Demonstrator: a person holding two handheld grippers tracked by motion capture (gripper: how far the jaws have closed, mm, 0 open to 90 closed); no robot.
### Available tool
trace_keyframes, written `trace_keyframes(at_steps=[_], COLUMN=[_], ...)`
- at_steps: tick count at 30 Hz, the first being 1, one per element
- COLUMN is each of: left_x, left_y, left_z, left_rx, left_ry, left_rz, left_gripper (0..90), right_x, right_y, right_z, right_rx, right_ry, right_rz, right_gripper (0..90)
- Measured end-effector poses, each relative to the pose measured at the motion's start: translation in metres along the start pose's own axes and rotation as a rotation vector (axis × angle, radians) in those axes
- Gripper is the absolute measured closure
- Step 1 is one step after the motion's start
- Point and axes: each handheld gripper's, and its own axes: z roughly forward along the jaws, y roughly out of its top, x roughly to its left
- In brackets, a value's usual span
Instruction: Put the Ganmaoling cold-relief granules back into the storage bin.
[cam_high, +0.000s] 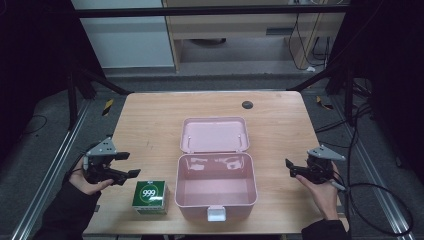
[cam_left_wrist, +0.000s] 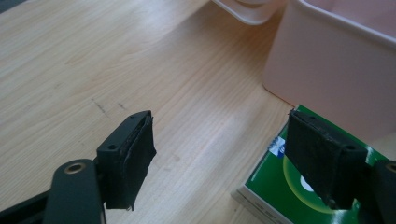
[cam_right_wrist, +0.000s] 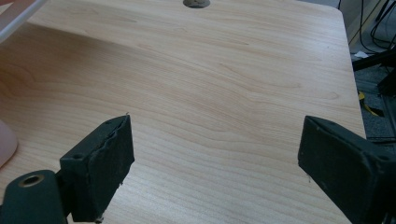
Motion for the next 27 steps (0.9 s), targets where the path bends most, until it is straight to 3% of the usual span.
trace_keyframes(at_steps=[1, 5, 11, 27], left_x=[0.0, -0.006, -0.014, -0.027], left_y=[0.0, 0.002, 0.006, 0.014], left_z=[0.0, 0.001, 0.002, 0.006], left_rx=[0.0, 0.047, 0.102, 0.209], left_ry=[0.0, -0.047, -0.077, -0.14], left_rz=[0.0, 0.064, 0.136, 0.254], left_gripper=[21.9, 20.6, 19.4, 14.8], right_x=[0.0, 0.0, 0.0, 0.001], right_y=[0.0, -0.001, -0.003, -0.003], right_z=[0.0, 0.001, 0.001, 0.002], right_rx=[0.0, 0.005, 0.018, 0.027], right_ry=[0.0, 0.001, 0.005, 0.019], right_rz=[0.0, -0.01, -0.02, -0.031], right_gripper=[10.5, 10.1, 9.1, 8.0])
